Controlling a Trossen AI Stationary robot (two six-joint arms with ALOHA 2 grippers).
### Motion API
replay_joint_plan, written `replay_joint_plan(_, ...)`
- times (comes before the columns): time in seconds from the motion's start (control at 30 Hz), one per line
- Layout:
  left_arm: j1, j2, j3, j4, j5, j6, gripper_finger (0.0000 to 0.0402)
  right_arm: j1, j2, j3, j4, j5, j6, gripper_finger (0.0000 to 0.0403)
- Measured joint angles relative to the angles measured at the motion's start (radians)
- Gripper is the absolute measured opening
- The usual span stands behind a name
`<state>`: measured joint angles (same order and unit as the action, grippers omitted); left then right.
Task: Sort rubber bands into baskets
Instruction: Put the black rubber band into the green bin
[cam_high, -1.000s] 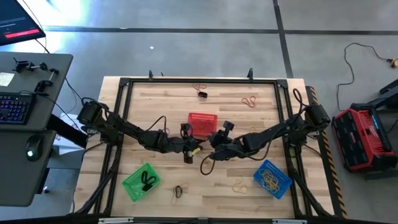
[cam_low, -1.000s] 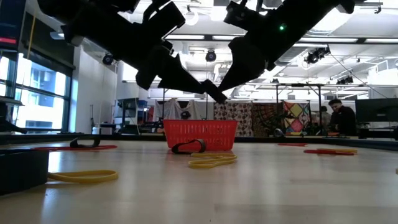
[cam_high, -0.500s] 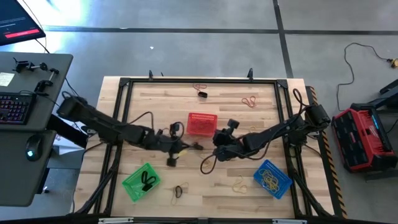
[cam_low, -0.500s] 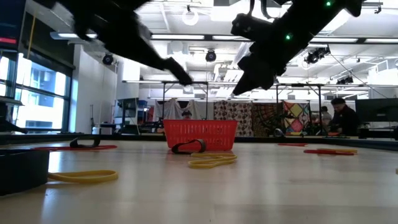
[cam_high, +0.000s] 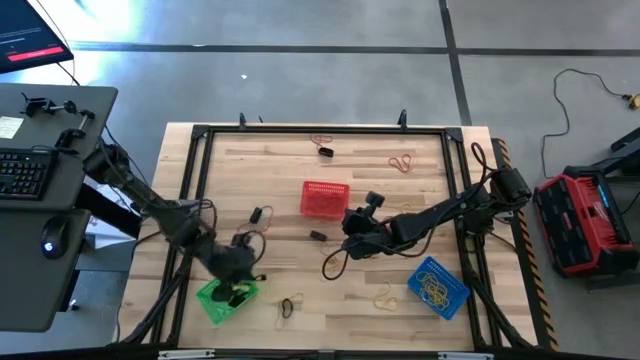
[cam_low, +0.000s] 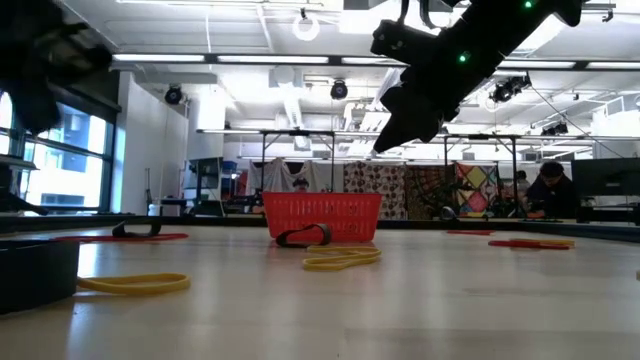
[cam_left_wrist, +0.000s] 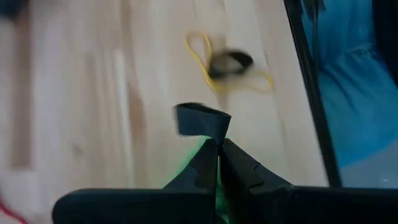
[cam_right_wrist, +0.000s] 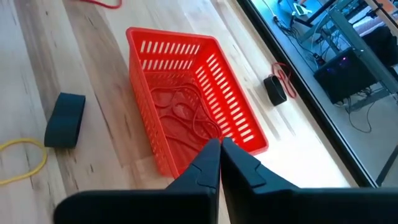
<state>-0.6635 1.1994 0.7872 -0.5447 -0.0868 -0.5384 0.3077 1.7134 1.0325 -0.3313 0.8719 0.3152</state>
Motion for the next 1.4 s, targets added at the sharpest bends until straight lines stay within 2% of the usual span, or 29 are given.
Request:
replay_joint_plan(0.2, -0.124, 0.015, 0.0, -0.03, 0.0, -0.231, 0.0, 0.0, 0.0, 0.0, 0.004, 0.0, -0.001, 0.0)
replay_joint_plan(0.37, -0.191, 0.034, 0.0, -0.128, 0.003, -0.463, 0.0, 0.0, 0.0, 0.0, 0.004, 0.0, 0.001, 0.0)
replay_joint_plan(0.63, -0.237, 0.136, 0.0, -0.154, 0.153, -0.703, 0.0, 0.0, 0.0, 0.0, 0.005, 0.0, 0.001, 0.0)
replay_joint_plan(0.77, -0.236, 0.187, 0.0, -0.154, 0.196, -0.733, 0.0, 0.0, 0.0, 0.0, 0.006, 0.0, -0.001, 0.0)
replay_joint_plan(1.0, -0.222, 0.214, 0.0, -0.145, 0.201, -0.728, 0.0009, 0.0, 0.0, 0.0, 0.006, -0.011, -0.001, 0.0)
replay_joint_plan(1.4, -0.172, 0.17, 0.0, -0.147, 0.231, -0.695, 0.0073, 0.0, 0.0, 0.0, 0.005, -0.044, -0.009, 0.0)
